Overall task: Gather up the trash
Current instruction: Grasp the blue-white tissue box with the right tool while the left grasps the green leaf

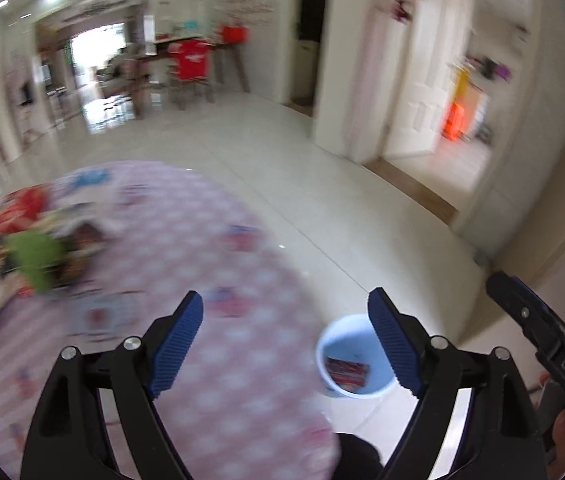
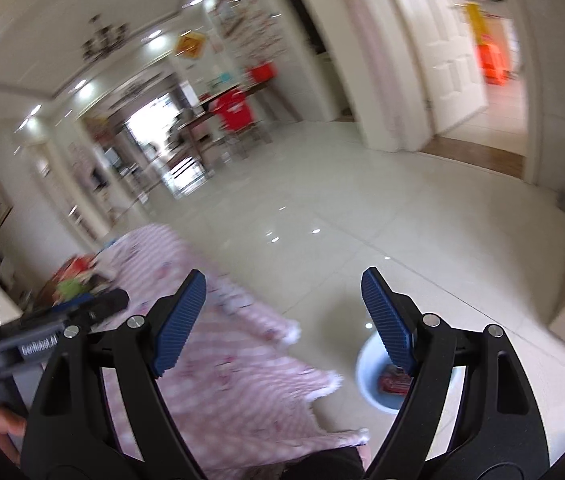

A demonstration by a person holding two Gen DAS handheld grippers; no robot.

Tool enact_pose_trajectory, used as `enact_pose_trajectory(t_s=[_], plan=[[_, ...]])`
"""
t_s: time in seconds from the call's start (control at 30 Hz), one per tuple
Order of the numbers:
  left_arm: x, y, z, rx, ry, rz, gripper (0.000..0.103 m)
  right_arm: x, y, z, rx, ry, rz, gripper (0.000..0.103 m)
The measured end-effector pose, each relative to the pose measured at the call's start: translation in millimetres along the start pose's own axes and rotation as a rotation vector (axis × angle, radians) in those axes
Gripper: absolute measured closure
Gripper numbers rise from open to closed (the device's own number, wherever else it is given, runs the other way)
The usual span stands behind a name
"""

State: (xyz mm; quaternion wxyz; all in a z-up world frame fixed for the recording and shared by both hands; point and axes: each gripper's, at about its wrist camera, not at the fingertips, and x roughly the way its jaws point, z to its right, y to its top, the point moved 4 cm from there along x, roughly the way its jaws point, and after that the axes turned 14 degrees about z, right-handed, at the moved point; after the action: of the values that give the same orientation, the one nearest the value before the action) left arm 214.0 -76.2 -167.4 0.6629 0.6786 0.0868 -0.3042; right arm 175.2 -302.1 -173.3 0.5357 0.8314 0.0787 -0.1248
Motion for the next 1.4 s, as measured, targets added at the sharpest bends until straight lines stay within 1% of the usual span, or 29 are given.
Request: enact_pose_trajectory(t_s=[0.1,0.17,0.27,0.3,0.33,0.37,0.4,0.47,0.53,0.6,0.73,0.8,0.83,0.87,0.93,0.97,1.03,1.1,1.2,1.27,1.33,1.4], plan=[[-21.0,6.9,-63.1,-0.068,0.107,0.036,0.017,15.2,-5.1,-49.7,-0.060,0.084,-0.031,0.024],[-29.7,8.2,-101.5,-0.123,0.163,0.049,0.015,27.2,-8.1,-80.1,-0.095,0.127,-0.047,0.024],[-33.5,9.7,-151.3,-0.217,0.207,0.039,0.014,45.7,-14.5,-116.6,-0.134,0.178,-0.072,0.024],[-34.2,10.3,-170.1,-0.257,0.216,0.041,0.014,53.8,-16.3,-129.3,-0.146,0.192,-0.080,0.024],[-33.0,11.6,-180.4,-0.287,0.220,0.047,0.014,63.0,-18.7,-142.4,-0.156,0.207,-0.095,0.024],[-30.4,15.0,-195.4,-0.323,0.223,0.065,0.014,71.5,-18.6,-150.6,-0.159,0.220,-0.107,0.024],[-29.1,12.5,-206.5,-0.340,0.230,0.071,0.014,78.9,-20.3,-160.1,-0.161,0.231,-0.116,0.024],[-13.9,16.3,-224.0,-0.371,0.232,0.050,0.014,96.8,-24.0,-179.7,-0.174,0.250,-0.137,0.024],[-2.5,14.1,-235.3,-0.378,0.220,0.051,0.014,116.4,-30.9,-196.3,-0.177,0.266,-0.164,0.024],[12.9,13.0,-245.6,-0.386,0.227,0.028,0.015,134.9,-36.5,-211.3,-0.173,0.283,-0.197,0.024],[24.3,10.5,-259.8,-0.430,0.205,0.042,0.015,166.0,-49.4,-234.1,-0.152,0.307,-0.263,0.024],[31.6,10.0,-260.8,-0.413,0.196,0.032,0.030,182.7,-53.4,-244.3,-0.144,0.315,-0.288,0.024],[36.9,9.2,-260.0,-0.415,0.176,0.016,0.049,189.7,-55.3,-250.2,-0.153,0.313,-0.293,0.024],[43.2,7.3,-262.5,-0.431,0.150,-0.006,0.064,193.1,-57.2,-253.5,-0.151,0.320,-0.301,0.024],[48.4,5.3,-267.5,-0.458,0.117,-0.011,0.078,205.5,-62.0,-264.3,-0.152,0.334,-0.329,0.022],[45.3,6.2,-269.2,-0.460,0.111,0.004,0.081,209.9,-62.8,-266.4,-0.160,0.331,-0.336,0.021],[36.3,9.6,-269.8,-0.459,0.104,0.034,0.083,221.4,-68.3,-275.2,-0.182,0.326,-0.366,0.021],[22.7,15.4,-270.0,-0.443,0.108,0.075,0.083,228.3,-68.0,-283.0,-0.199,0.334,-0.373,0.019],[6.9,23.6,-274.4,-0.437,0.137,0.120,0.083,243.7,-71.9,-297.6,-0.227,0.329,-0.391,0.018],[1.6,27.8,-278.9,-0.423,0.182,0.142,0.083,251.3,-76.4,-306.6,-0.259,0.329,-0.403,0.017],[1.3,27.4,-282.9,-0.427,0.207,0.142,0.083,261.6,-80.8,-314.1,-0.288,0.313,-0.421,0.017],[1.9,25.8,-287.8,-0.440,0.237,0.139,0.083,268.7,-87.3,-319.4,-0.287,0.323,-0.448,0.017]])
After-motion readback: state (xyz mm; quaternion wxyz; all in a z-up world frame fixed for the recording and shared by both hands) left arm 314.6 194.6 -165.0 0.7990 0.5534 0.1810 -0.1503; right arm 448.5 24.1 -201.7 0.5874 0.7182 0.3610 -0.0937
